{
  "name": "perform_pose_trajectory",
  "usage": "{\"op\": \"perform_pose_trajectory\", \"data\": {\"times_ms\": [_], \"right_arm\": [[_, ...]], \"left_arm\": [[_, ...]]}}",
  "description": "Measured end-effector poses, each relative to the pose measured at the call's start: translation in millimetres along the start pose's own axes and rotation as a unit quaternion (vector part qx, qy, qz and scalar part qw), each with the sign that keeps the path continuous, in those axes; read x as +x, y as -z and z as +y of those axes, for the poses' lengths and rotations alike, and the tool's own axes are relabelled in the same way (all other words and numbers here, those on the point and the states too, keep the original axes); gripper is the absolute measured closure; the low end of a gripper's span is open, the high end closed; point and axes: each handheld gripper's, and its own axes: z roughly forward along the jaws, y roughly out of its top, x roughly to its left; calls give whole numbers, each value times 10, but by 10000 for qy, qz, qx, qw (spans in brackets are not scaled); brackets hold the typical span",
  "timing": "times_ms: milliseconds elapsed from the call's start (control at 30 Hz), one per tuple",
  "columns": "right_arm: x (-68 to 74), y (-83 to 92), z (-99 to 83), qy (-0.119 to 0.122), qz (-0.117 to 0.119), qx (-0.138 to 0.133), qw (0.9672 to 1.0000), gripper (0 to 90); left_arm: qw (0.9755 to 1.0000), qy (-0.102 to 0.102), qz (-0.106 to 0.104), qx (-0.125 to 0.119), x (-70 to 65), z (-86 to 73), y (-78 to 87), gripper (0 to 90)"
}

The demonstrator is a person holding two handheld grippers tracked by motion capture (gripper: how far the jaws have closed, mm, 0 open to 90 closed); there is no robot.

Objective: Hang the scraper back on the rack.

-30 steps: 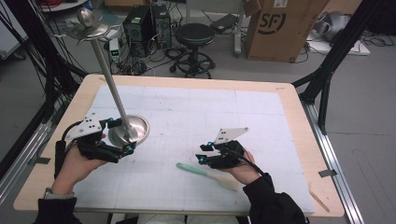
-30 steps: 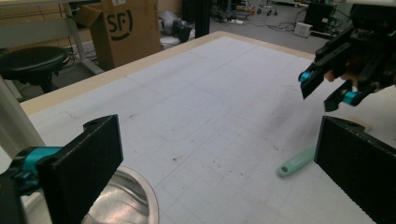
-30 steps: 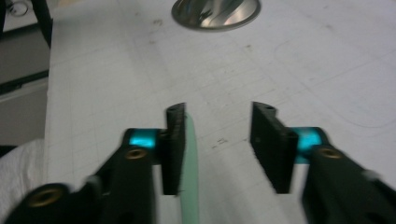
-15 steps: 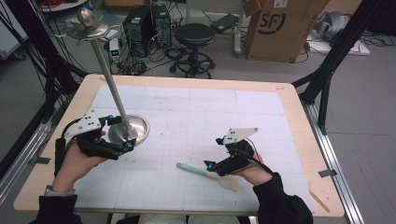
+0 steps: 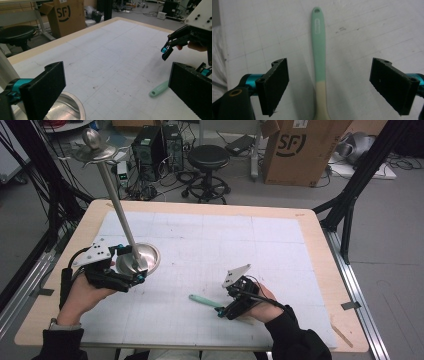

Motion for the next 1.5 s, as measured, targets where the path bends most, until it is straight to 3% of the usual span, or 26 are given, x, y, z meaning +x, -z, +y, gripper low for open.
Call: {"op": "perform_pose_trajectory", "data": {"times_ms": [133, 233, 267, 433, 633, 733, 967, 1133, 1267, 1500], "right_arm": [[12, -71, 42, 156, 52, 439, 9989, 214], [4, -96, 92, 235, 6, 796, 9965, 319], [4, -96, 92, 235, 6, 796, 9965, 319], [10, -143, 129, 245, 210, 1343, 9904, 462], [1, -119, 153, 169, 166, 1650, 9860, 580], [21, -118, 160, 237, 26, 1759, 9841, 633], [30, -117, 167, 225, -37, 1892, 9817, 750], [84, -119, 187, 492, -154, 2001, 9784, 802], [86, -104, 168, 521, -138, 1904, 9802, 803], [2, 63, 118, 405, -19, 1050, 9936, 803]], "left_arm": [[10000, 14, 6, -17, 6, 0, 5, 17], [10000, 33, -12, -7, 12, -3, 6, 17], [10000, 38, -30, -11, 8, -3, 3, 17], [10000, 18, -20, -6, 2, -3, 2, 17], [10000, 17, -12, -6, 8, -3, 9, 17], [10000, 18, -16, 12, 3, -5, 2, 17], [10000, 20, 4, 13, 2, -10, 15, 17], [10000, 0, -1, 23, -6, -12, 20, 17], [10000, 10, 13, 9, -8, -10, 27, 17], [10000, 22, 30, 32, 2, -20, 16, 17]]}}
